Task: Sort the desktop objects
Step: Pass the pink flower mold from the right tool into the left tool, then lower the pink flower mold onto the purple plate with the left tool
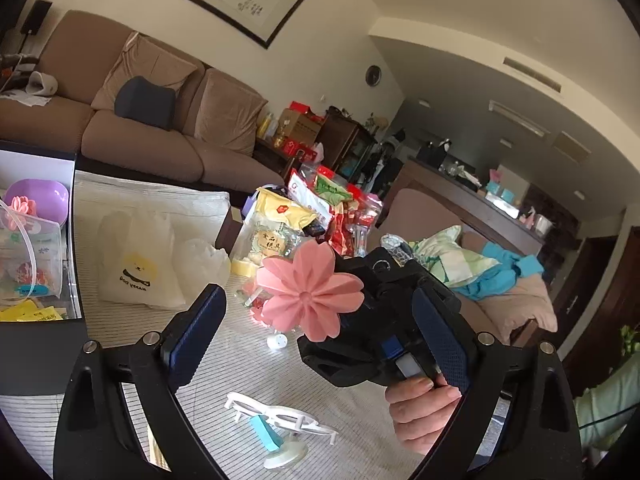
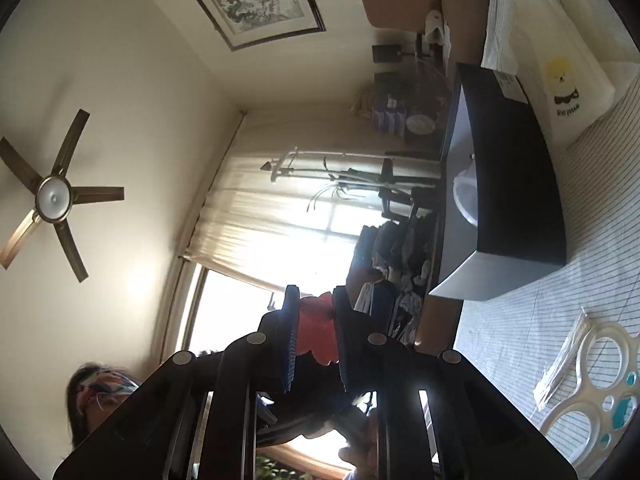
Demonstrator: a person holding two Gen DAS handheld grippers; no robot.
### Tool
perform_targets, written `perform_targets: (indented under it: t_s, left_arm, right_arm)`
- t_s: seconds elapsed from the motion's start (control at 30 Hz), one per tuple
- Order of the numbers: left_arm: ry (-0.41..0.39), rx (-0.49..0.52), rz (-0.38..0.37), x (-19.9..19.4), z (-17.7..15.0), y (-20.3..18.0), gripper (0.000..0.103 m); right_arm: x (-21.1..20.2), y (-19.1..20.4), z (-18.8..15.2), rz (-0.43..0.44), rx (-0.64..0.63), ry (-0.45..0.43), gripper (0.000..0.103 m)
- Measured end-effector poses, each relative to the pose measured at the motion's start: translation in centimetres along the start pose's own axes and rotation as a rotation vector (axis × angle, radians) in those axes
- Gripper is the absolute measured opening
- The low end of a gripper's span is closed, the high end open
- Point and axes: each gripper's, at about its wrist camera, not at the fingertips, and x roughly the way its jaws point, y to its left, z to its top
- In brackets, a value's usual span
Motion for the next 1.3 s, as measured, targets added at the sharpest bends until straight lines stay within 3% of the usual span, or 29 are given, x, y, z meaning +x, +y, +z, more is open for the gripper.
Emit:
perform_targets:
  t_s: [0.1, 0.17, 0.23, 0.33, 0.7, 0.73, 0.77, 0.83, 0.9, 0.97, 1.13, 1.2, 1.3]
  left_arm:
    - [-0.004, 0.013, -0.012, -0.1, 0.2, -0.3, 0.092]
    - [-0.002, 0.021, -0.019, -0.2, 0.2, -0.4, 0.081]
    - [0.012, 0.031, -0.027, 0.0, 0.3, -0.6, 0.057]
    - [0.031, 0.06, 0.017, 0.6, 0.1, -1.1, 0.046]
    - [0.056, -0.018, 0.05, 1.2, -0.4, 0.4, 0.043]
    - [0.058, -0.02, 0.058, 1.2, -0.3, 0.5, 0.043]
    - [0.056, -0.025, 0.055, 1.1, -0.3, 0.7, 0.043]
    - [0.051, -0.033, 0.047, 0.9, -0.2, 0.8, 0.043]
    - [0.054, -0.033, 0.067, 0.9, -0.2, 0.9, 0.043]
    - [0.063, -0.041, 0.092, 0.8, -0.1, 1.2, 0.043]
    - [0.078, -0.021, 0.177, -0.9, 1.1, 1.2, 0.043]
    - [0.094, -0.021, 0.229, -1.7, 2.6, 2.2, 0.043]
    - [0.145, -0.017, 0.329, -2.4, 6.4, 4.9, 0.043]
  right_arm:
    - [0.3, -0.2, -0.4, 0.019, 0.014, 0.018, 0.016]
    - [0.4, -0.5, -0.5, 0.017, 0.023, 0.019, 0.016]
    - [0.2, -0.9, -0.5, 0.017, 0.041, 0.012, 0.016]
    - [-0.3, -1.2, -0.5, 0.021, 0.06, -0.007, 0.016]
    - [-0.8, -1.8, 0.4, -0.064, 0.063, -0.013, 0.017]
    - [-1.1, -1.7, 0.5, -0.082, 0.05, -0.018, 0.025]
    - [-1.6, -1.6, 0.7, -0.089, 0.047, -0.038, 0.053]
    - [-2.7, -1.4, 1.2, -0.089, 0.047, -0.084, 0.079]
    - [-3.1, -0.9, 1.7, -0.101, 0.026, -0.081, 0.078]
    - [-3.4, -0.1, 2.1, -0.209, -0.042, -0.092, 0.078]
    - [-3.7, 1.3, 2.9, -0.593, -0.226, -0.118, 0.078]
    - [-3.4, 1.7, 3.2, -0.653, -0.262, -0.117, 0.078]
    - [-2.2, 2.6, 3.1, -0.672, -0.323, -0.112, 0.078]
